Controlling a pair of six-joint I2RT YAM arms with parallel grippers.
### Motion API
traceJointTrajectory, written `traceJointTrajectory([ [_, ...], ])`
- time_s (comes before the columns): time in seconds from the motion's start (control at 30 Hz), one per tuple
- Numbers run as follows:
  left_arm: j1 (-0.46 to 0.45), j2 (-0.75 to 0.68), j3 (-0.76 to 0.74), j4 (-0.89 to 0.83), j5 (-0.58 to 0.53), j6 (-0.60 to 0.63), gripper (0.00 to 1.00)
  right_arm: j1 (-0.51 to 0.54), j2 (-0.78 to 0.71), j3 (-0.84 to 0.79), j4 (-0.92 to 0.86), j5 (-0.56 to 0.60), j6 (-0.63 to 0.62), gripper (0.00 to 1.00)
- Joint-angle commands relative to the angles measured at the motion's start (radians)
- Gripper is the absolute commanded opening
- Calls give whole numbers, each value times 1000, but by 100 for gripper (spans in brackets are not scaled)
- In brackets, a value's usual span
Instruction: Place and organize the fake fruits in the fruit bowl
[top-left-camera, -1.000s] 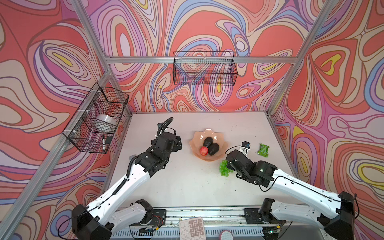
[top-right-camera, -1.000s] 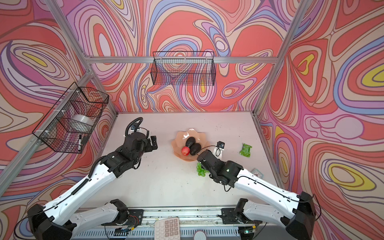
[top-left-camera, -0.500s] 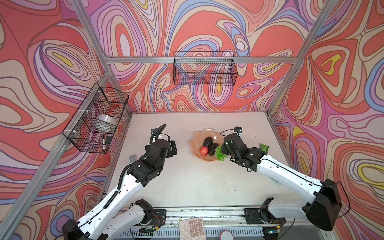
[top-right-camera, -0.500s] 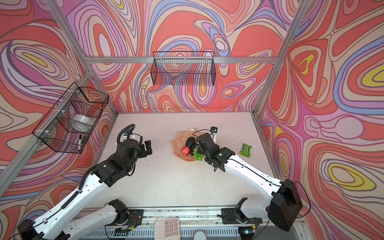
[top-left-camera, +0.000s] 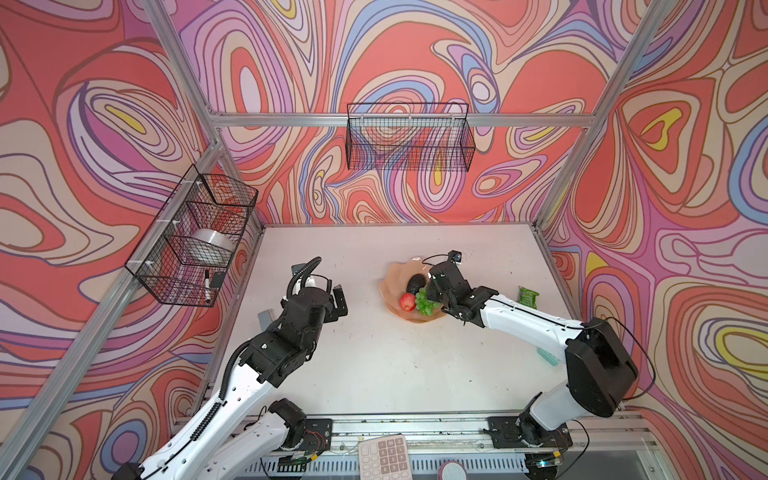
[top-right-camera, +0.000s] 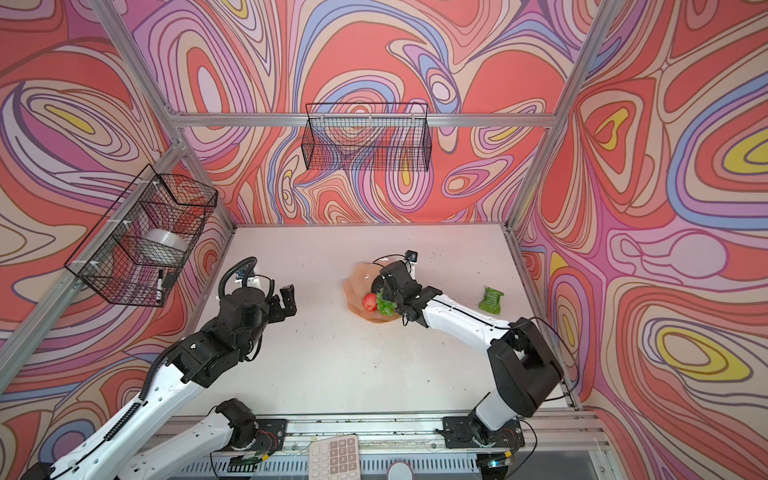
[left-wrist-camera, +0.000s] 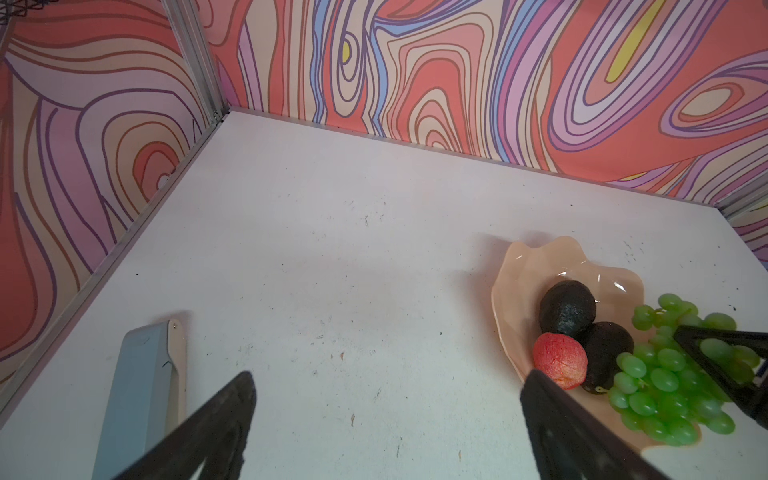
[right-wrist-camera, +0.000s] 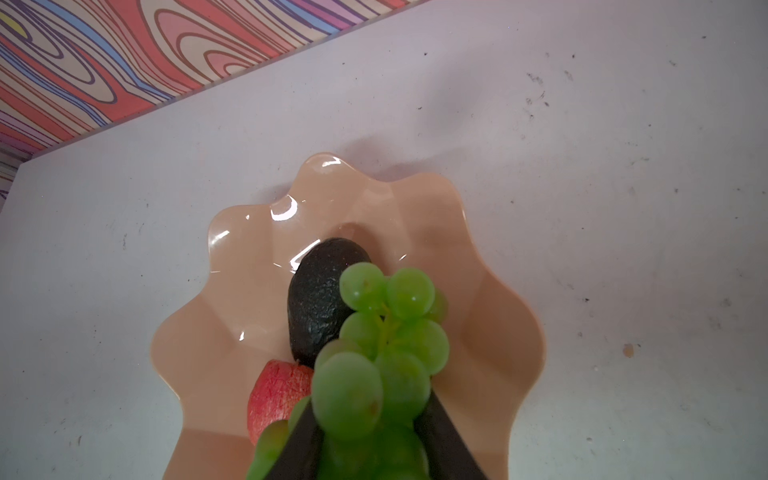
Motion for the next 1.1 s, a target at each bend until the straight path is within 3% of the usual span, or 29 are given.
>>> traceJointTrajectory([
  [0.0,6,-14,-12,-38,-29,2,100,-6,8,7,49,-7,21,34],
  [0.63,6,-45,-24,-35,-47,0,100,-48,-35,21,-10,-5,-8,81],
  [0.77,7,-44,-26,-24,-60,18,100,-70,-117,12,12,9,-131,98],
  [0.93,7,-58,-73,65,-121,82,100,-144,-198,-19,16,-5,-337,98],
  [1.07,8,-59,-181,253,-239,196,100,-247,-318,-198,169,19,-419,98],
])
